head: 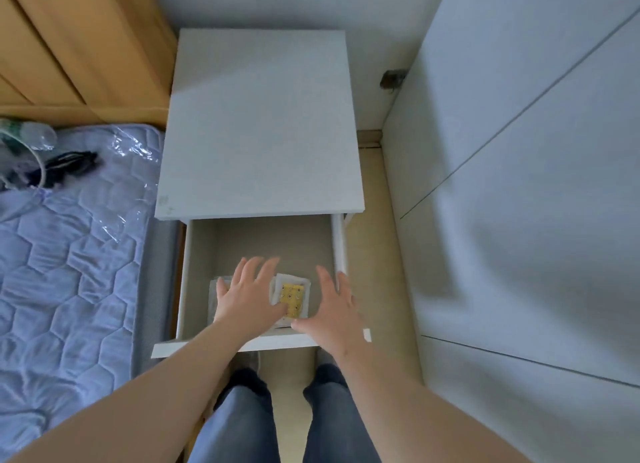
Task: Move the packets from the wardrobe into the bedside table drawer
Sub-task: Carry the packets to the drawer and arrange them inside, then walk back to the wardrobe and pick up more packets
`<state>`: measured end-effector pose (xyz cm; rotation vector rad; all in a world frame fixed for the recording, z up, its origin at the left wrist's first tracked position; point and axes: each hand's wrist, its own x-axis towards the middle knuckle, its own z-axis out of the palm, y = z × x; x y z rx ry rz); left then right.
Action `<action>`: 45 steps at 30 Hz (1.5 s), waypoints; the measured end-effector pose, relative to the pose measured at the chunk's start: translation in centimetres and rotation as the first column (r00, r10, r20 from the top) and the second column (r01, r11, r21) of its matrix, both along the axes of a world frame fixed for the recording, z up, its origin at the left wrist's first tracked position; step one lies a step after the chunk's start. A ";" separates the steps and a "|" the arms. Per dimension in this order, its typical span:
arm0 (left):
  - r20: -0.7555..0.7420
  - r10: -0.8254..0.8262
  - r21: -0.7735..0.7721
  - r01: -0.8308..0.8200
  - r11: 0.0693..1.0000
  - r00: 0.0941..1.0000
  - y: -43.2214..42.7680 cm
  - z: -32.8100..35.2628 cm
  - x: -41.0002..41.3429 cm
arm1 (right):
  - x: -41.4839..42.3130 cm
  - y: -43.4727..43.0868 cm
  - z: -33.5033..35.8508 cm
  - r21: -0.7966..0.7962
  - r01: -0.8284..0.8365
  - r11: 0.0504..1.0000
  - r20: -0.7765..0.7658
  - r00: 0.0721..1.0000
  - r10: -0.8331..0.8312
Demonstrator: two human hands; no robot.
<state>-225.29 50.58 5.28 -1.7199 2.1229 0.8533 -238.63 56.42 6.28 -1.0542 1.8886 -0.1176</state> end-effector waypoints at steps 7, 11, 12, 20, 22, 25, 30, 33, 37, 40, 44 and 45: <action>-0.177 0.025 -0.006 -0.027 1.000 0.984 -0.7 6.4 -0.8 | 0.2 1.0 5.9 -0.158 0.364 0.918 0.067 0.931 -0.358; -0.216 -0.208 -0.096 0.192 0.977 0.954 -1.8 9.3 -1.3 | 1.2 2.1 8.1 -0.277 0.649 0.709 0.145 0.757 -0.637; -0.225 -0.266 -0.112 0.247 0.963 0.937 -1.8 9.9 -1.5 | 1.7 3.0 8.5 -0.289 0.714 0.638 0.176 0.695 -0.697; -0.381 -0.554 0.046 0.614 0.788 0.740 5.7 12.8 -5.6 | 4.5 14.5 11.0 -0.339 0.933 0.122 0.301 0.230 -0.925; -0.369 -0.636 0.035 0.694 0.719 0.678 9.0 13.1 -7.0 | 4.9 17.8 11.2 -0.343 0.939 0.001 0.311 0.115 -0.943; -0.395 -0.704 0.028 0.773 0.633 0.591 14.9 13.9 -8.2 | 5.7 23.0 11.3 -0.336 0.929 -0.157 0.325 -0.042 -0.945; -0.444 -0.784 0.074 0.890 0.450 0.434 25.8 14.4 -8.9 | 8.2 33.4 11.6 -0.318 0.863 -0.393 0.391 -0.258 -0.883; -0.441 -0.830 0.060 0.934 0.353 0.342 33.5 14.3 -9.2 | 10.0 40.8 11.7 -0.334 0.804 -0.492 0.377 -0.364 -0.851; -0.484 -0.848 0.063 0.975 0.213 0.217 45.1 14.4 -8.5 | 12.6 51.6 11.7 -0.351 0.717 -0.602 0.353 -0.494 -0.795; -0.505 -0.855 0.068 0.993 0.092 0.113 53.8 14.1 -7.6 | 15.0 59.5 11.9 -0.357 0.630 -0.689 0.338 -0.601 -0.724; -0.511 -0.859 0.091 0.992 -0.085 -0.027 64.4 14.0 -6.2 | 18.7 68.8 11.8 -0.357 0.490 -0.796 0.306 -0.744 -0.595; -0.509 -0.858 0.095 0.987 -0.131 -0.065 66.8 14.1 -5.9 | 19.5 70.6 11.6 -0.348 0.451 -0.822 0.309 -0.773 -0.555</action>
